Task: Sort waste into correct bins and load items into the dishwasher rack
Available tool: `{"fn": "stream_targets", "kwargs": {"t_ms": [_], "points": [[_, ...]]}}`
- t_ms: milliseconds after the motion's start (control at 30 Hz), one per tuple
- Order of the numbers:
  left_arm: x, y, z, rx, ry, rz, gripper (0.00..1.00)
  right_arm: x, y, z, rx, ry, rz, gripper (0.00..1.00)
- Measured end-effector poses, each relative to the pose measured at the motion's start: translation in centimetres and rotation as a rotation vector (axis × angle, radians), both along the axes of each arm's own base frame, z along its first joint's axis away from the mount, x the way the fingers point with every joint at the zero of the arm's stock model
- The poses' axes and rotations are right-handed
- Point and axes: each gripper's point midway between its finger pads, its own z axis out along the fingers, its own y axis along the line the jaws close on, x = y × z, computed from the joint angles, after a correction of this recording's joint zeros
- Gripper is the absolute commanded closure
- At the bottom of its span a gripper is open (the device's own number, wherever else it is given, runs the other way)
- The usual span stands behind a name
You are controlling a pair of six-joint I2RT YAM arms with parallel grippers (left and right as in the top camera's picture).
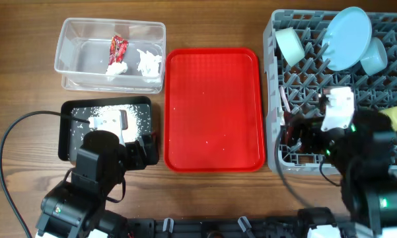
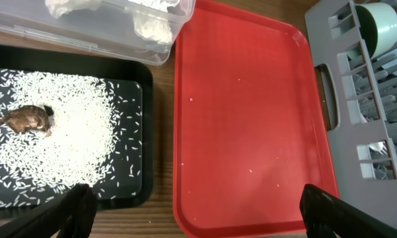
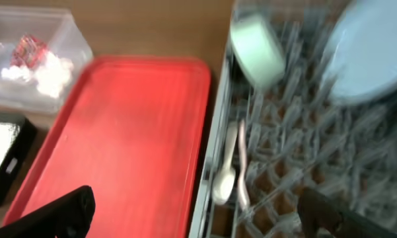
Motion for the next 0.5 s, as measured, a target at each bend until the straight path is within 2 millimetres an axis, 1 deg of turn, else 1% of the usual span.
{"fn": "stream_targets", "kwargs": {"t_ms": [67, 133, 167, 300, 333, 433, 500], "points": [[0.0, 0.0, 0.0, 0.000, 0.001, 0.000, 0.00, -0.4, 0.2, 1.7, -0.044, -0.144, 0.035, 0.00], [0.0, 0.0, 0.0, 0.000, 0.001, 0.000, 0.00, -0.9, 0.4, 2.6, -0.067, -0.262, 0.056, 0.00], [0.0, 0.0, 0.0, 0.000, 0.000, 0.000, 0.00, -1.1, 0.4, 2.7, -0.072, -0.303, 0.061, 0.00], [0.0, 0.0, -0.1, 0.001, 0.001, 0.001, 0.00, -1.6, 0.6, 2.2, -0.069, -0.479, 0.066, 0.00], [0.0, 0.0, -0.1, 0.001, 0.002, 0.001, 0.00, -1.8, 0.6, 2.1, -0.062, -0.548, 0.060, 0.00], [0.0, 0.1, -0.1, 0.003, 0.003, 0.002, 0.00, -2.2, 0.5, 1.9, -0.048, -0.666, 0.051, 0.00], [0.0, 0.1, -0.2, 0.003, 0.004, 0.003, 0.00, -2.3, 0.5, 1.3, -0.043, -0.720, 0.048, 0.00]]}}
